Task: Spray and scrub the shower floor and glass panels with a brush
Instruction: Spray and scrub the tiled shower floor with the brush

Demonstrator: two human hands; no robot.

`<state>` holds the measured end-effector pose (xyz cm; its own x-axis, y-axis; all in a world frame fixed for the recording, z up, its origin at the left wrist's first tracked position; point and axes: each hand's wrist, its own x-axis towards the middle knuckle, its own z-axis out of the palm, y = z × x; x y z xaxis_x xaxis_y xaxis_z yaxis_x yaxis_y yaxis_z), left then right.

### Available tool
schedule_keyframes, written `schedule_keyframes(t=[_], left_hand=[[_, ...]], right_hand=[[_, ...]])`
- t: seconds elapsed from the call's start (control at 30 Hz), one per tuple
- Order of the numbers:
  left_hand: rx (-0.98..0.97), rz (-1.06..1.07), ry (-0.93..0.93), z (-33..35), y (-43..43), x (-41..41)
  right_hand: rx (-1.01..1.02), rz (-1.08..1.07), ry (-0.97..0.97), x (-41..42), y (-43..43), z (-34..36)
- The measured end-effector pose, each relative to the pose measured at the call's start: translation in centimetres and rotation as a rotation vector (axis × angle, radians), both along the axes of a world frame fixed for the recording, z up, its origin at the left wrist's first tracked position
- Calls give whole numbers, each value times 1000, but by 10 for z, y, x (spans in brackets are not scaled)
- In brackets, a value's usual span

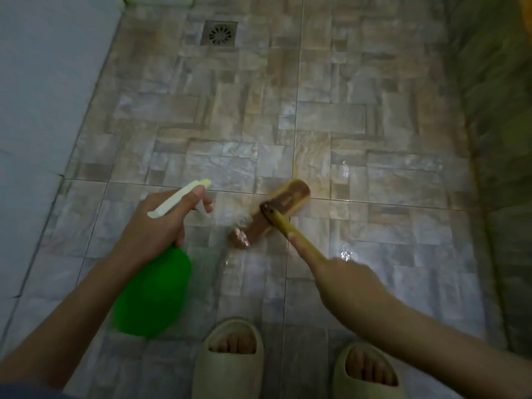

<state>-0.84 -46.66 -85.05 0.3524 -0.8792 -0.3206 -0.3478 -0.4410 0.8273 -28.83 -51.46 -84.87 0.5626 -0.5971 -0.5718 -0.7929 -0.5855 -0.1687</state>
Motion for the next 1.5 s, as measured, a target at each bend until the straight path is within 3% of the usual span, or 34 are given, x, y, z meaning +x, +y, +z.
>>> schedule_keyframes(t=[0.13, 0.3, 0.5, 0.67, 0.87, 1.07, 1.17, 1.27, 1.43, 1.5], left_hand=[[-9, 36, 36, -3, -6, 9], [-40, 71, 57, -1, -17, 8], [-47, 64, 85, -5, -29, 8], [-69, 89, 72, -2, -37, 1], [-95, 171, 84, -5, -49, -8], [-115, 190, 106, 2, -62, -10], [-119, 150, 101, 4, -72, -16], [-89, 143, 112, 5, -83, -21], [-86, 116, 127, 7, -96, -39], [-79, 83, 131, 6, -101, -50]], right_hand=[[-129, 2, -76, 54, -51, -26], [-88, -91, 22, -3, -10, -5], [-140, -145, -64, 44, -106, -27], [-71, -137, 76, -5, -40, 3], [-143, -124, -144, 55, -129, -22], [-121, -152, -16, 19, -68, -6], [-216, -210, -83, 42, -133, -26], [-165, -227, -96, 48, -196, -25], [-86, -331, 21, 0, -100, 1], [-125, -261, -49, -1, -100, -6]])
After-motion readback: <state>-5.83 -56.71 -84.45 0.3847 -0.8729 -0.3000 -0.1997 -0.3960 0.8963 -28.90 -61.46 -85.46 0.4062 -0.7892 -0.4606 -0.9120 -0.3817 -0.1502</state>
